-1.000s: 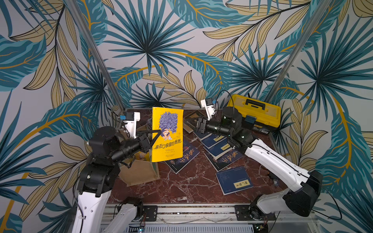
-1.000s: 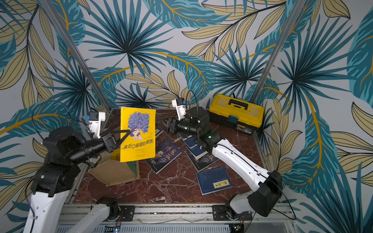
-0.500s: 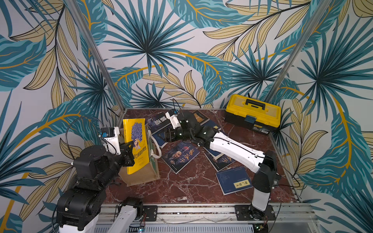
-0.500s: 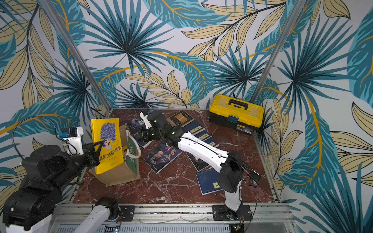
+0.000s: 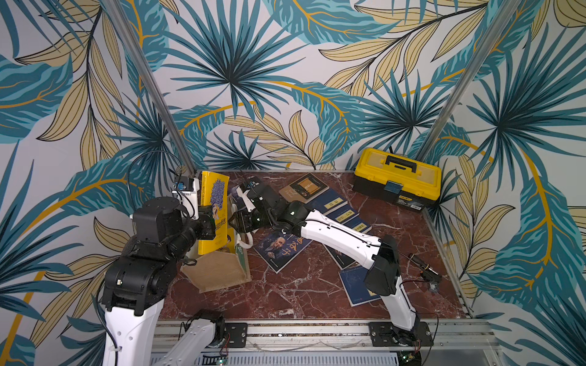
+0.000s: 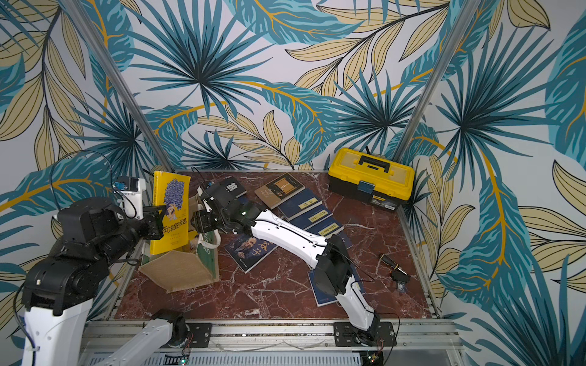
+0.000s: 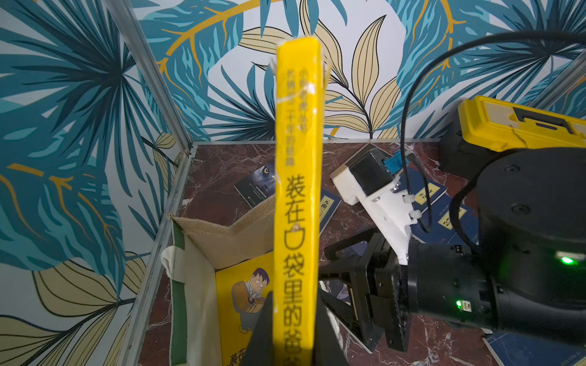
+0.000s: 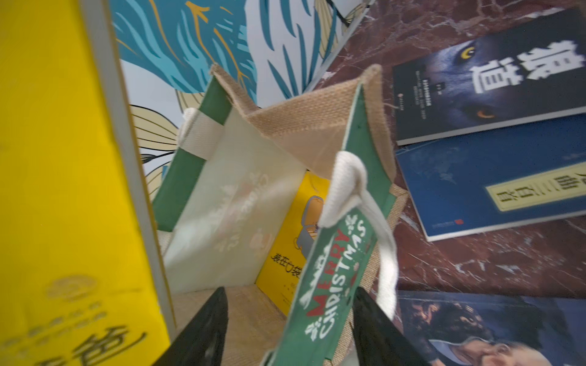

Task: Put the books into the canvas bag
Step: Place the book in the canvas bag.

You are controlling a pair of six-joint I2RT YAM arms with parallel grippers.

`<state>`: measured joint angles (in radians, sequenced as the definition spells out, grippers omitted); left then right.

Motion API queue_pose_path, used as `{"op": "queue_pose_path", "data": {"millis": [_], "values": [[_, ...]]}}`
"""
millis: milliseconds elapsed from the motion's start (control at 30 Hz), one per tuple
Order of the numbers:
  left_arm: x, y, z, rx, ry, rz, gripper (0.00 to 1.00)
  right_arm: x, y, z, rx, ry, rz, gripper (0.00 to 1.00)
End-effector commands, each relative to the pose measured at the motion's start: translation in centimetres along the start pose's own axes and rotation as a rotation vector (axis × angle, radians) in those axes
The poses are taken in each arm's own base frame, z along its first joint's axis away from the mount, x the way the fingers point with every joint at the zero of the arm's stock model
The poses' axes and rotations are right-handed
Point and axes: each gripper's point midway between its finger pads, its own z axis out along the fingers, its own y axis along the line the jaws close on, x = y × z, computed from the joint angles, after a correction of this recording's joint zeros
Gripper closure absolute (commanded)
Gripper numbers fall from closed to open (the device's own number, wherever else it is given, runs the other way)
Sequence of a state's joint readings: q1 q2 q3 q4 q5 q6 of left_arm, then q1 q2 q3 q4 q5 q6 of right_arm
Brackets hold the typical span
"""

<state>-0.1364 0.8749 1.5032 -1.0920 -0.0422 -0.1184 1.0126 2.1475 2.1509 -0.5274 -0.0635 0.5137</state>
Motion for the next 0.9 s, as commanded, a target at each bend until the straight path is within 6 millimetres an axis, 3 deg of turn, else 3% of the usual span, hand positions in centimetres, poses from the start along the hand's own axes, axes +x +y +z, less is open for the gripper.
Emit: {"op": "queue_pose_path", "data": {"millis": [0,300,433,633,867], "values": [[-0.3,0.2,1.1,-0.008,-0.032,-0.001,1.0,0.6,-2.3,-0.2,0.108,0.018,-0.038,0.37],[5.5,2.0,3.3,-0.103,0.136,-0.033,1.0,2.3,-0.9,1.1,0.002,0.084,-0.017,0.41],[6.6,2.1,3.1,-0.109,0.167,-0.063,1.0,2.7,-0.5,1.3,-0.023,0.101,-0.022,0.45],[8.1,2.7,3.5,-0.146,0.251,-0.078,1.0,3.0,-0.1,1.4,-0.052,0.119,-0.019,0.56],[9.3,1.9,5.6,-0.119,0.367,-0.122,1.0,2.9,-0.2,1.0,-0.041,0.114,-0.016,0.82]]}}
